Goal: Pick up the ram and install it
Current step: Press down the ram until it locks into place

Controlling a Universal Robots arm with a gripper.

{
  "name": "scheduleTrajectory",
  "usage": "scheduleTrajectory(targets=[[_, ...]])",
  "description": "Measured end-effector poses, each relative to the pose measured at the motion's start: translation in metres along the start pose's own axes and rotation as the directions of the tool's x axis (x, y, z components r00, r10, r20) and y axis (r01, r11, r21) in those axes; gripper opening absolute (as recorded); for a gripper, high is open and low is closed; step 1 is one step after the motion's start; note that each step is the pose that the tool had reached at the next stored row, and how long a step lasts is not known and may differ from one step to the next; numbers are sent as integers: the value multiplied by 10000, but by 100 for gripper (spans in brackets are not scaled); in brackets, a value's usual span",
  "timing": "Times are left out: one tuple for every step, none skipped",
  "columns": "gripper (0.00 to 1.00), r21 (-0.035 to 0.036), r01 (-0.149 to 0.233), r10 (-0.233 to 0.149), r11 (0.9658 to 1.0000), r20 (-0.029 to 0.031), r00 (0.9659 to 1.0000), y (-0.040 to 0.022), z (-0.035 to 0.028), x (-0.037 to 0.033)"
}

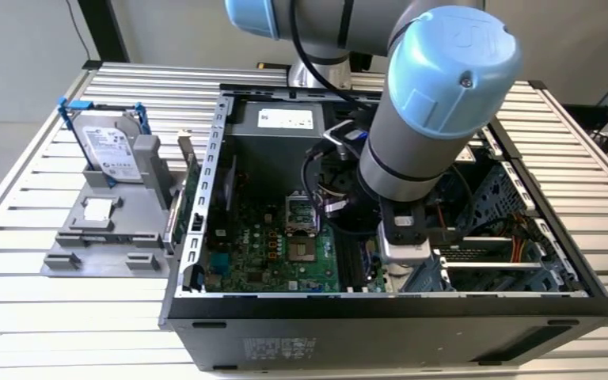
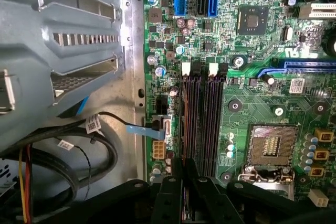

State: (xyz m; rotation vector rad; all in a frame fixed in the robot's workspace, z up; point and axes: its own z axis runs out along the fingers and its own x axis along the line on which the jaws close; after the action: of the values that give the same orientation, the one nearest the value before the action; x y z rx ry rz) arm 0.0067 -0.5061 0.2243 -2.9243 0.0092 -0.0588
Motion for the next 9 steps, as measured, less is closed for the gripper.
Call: scheduleTrajectory(targets=[[0, 5, 1, -1, 10000, -1, 10000, 8, 5, -1], [0, 7, 0, 0, 10000, -1, 10000, 14, 11, -2], [0, 10, 0, 0, 10000, -2, 10000, 16, 18, -3], [0, 9, 0, 0, 10000, -1, 10000, 18, 24, -3], [0, 8, 0, 0, 10000, -1, 10000, 20, 32, -3], [0, 8, 0, 0, 10000, -1, 10000, 22, 40, -4], [0, 7, -1, 1, 10000, -1, 10000, 25, 45, -4], [0, 7, -3, 3, 10000, -2, 10000, 27, 50, -5], [0, 7, -6, 6, 10000, -3, 10000, 28, 54, -6]])
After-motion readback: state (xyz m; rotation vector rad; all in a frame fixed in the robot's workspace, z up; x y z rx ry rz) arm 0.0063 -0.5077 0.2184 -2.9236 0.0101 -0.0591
